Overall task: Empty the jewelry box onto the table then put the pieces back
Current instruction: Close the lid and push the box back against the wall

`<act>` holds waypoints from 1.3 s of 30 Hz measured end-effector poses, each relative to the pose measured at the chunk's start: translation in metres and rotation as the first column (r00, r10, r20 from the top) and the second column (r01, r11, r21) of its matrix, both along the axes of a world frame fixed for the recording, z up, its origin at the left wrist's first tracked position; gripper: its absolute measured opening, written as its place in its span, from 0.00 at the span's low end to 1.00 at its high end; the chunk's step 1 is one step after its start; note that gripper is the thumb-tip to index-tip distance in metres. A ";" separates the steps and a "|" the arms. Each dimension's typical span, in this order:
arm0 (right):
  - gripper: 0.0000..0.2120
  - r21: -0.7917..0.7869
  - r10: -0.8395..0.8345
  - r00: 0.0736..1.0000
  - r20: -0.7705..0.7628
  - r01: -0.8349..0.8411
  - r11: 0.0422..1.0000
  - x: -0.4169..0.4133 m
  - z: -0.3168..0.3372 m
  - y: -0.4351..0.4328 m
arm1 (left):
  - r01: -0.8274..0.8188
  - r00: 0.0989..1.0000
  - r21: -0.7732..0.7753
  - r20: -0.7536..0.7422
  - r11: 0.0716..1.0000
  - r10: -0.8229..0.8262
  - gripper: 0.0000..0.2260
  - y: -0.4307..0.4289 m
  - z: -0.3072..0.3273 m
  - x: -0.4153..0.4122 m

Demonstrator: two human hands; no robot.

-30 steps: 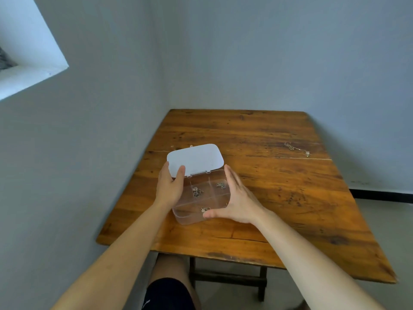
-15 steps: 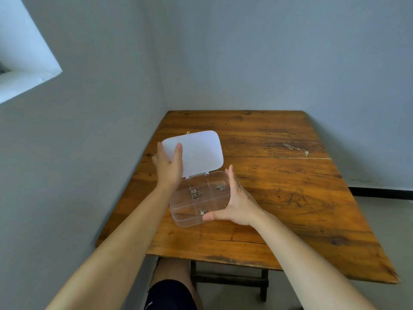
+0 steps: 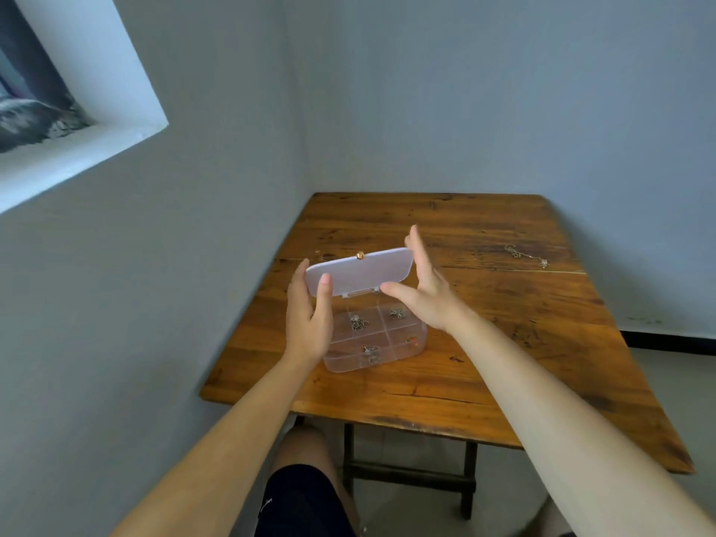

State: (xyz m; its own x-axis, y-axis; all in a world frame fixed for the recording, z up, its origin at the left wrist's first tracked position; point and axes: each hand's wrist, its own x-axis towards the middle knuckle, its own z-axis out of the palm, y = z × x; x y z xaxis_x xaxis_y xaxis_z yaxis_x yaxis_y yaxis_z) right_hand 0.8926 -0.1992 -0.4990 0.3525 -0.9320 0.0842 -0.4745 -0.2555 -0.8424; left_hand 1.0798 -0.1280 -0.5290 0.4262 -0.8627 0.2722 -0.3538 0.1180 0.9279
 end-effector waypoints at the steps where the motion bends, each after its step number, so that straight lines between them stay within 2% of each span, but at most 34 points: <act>1: 0.46 -0.005 0.005 1.000 -0.027 -0.005 1.000 -0.001 -0.002 0.006 | -0.002 1.000 0.018 0.001 1.000 0.002 0.31 0.006 0.000 -0.002; 5: 0.41 -0.041 0.005 0.994 -0.111 -0.010 0.999 -0.016 -0.023 0.035 | 0.045 0.999 0.076 0.018 0.996 -0.047 0.30 0.028 -0.013 -0.008; 9: 0.45 -0.094 0.036 0.959 -0.281 -0.065 0.993 -0.030 -0.050 0.059 | 0.104 0.958 0.183 0.247 0.978 -0.148 0.31 0.041 -0.040 -0.013; 13: 0.47 -0.025 0.090 0.929 -0.360 -0.106 0.994 -0.035 -0.060 0.065 | 0.135 0.888 0.282 0.391 0.950 -0.242 0.34 0.046 -0.056 -0.011; 17: 0.49 -0.045 0.097 0.892 -0.441 -0.130 0.990 -0.034 -0.063 0.067 | 0.112 0.750 0.333 0.590 0.936 -0.300 0.37 0.045 -0.058 -0.005; 20: 0.50 -0.025 0.111 0.897 -0.428 -0.135 0.991 -0.034 -0.059 0.065 | 0.118 0.592 0.355 0.725 0.927 -0.352 0.34 0.036 -0.049 0.000; 22: 0.52 -0.006 0.109 0.904 -0.414 -0.123 0.992 -0.033 -0.060 0.064 | 0.183 0.496 0.383 0.759 0.905 -0.422 0.32 0.024 -0.041 0.003; 25: 0.55 0.025 0.065 0.905 -0.421 -0.060 0.998 -0.033 -0.070 0.063 | 0.223 0.438 0.433 0.756 0.874 -0.486 0.28 0.006 -0.035 0.011; 28: 0.57 0.057 0.038 0.888 -0.458 -0.014 0.998 -0.030 -0.079 0.059 | 0.171 0.441 0.444 0.764 0.879 -0.472 0.27 -0.005 -0.041 0.018; 33: 0.56 -0.006 0.043 0.819 -0.573 -0.056 0.998 -0.013 -0.082 0.043 | -0.025 0.562 0.390 0.767 0.920 -0.310 0.26 -0.024 -0.047 0.016; 37: 0.54 -0.089 0.018 0.718 -0.696 -0.112 0.990 -0.005 -0.092 0.036 | -0.192 0.592 0.406 0.774 0.893 -0.224 0.28 -0.044 -0.045 0.023; 39: 0.53 -0.115 0.004 0.706 -0.708 -0.121 0.986 -0.006 -0.096 0.037 | -0.261 0.603 0.440 0.770 0.859 -0.210 0.27 -0.058 -0.043 0.033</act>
State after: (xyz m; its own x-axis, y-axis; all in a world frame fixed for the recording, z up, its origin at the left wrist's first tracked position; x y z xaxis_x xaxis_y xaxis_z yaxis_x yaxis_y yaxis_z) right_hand 0.8868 -0.1622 -0.5948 0.4200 -0.9036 -0.0843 -0.8921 -0.3940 -0.2213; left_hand 1.1124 -0.1861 -0.5718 0.2773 -0.9579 0.0748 -0.9436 -0.2568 0.2090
